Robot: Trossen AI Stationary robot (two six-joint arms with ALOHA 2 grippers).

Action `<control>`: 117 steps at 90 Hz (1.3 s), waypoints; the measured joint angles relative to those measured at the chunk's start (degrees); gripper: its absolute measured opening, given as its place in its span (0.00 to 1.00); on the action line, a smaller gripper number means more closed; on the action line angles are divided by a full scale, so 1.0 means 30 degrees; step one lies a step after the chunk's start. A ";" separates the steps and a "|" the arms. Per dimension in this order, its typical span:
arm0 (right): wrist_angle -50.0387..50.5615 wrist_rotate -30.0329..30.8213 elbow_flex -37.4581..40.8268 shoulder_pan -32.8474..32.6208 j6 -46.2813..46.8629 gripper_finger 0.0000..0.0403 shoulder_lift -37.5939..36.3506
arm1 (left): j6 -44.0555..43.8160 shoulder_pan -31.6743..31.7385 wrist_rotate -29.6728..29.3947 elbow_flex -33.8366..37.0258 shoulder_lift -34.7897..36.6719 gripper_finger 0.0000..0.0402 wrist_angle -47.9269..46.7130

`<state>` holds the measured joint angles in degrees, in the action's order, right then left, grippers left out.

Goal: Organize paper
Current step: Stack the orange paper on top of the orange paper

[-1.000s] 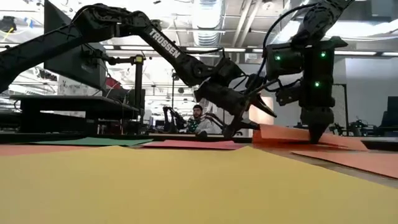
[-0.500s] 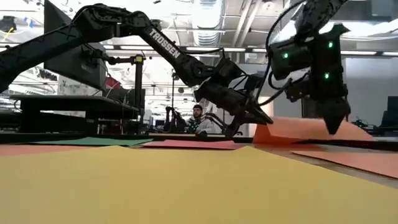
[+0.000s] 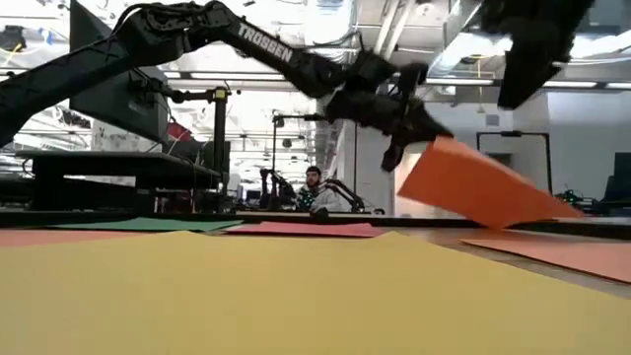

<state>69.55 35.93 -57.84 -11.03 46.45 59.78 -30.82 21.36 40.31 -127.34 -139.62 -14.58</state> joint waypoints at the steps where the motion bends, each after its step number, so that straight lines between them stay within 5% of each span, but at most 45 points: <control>1: -0.0103 0.0189 0.0073 -0.0151 0.0107 0.55 -0.0166 | 0.0144 -0.0026 -0.0039 -0.0170 0.0005 0.00 -0.0193; 33: -0.1719 0.4390 0.1822 -0.3380 0.2138 0.55 -0.0901 | 0.3212 -0.0619 -0.0810 -0.2429 0.0714 0.00 -0.4749; 59: -0.2021 0.6441 0.1848 -0.4226 0.2719 0.55 -0.1170 | 0.6916 -0.0719 -0.3298 -0.2429 0.5566 0.00 -0.9870; 85: -0.6068 0.7774 0.1848 -0.4224 -0.0416 0.55 -0.1168 | 0.8315 -0.3464 -1.0173 -0.2436 1.1529 0.00 -1.4540; 117: -1.9768 0.6960 0.4639 -0.5921 -0.7590 0.55 -0.0340 | 0.5014 -1.2209 -2.1576 -0.2436 1.4132 0.00 -1.8834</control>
<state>10.24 56.81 -43.92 -28.79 23.68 58.76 -15.78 -15.26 -24.42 -134.65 -97.23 -71.09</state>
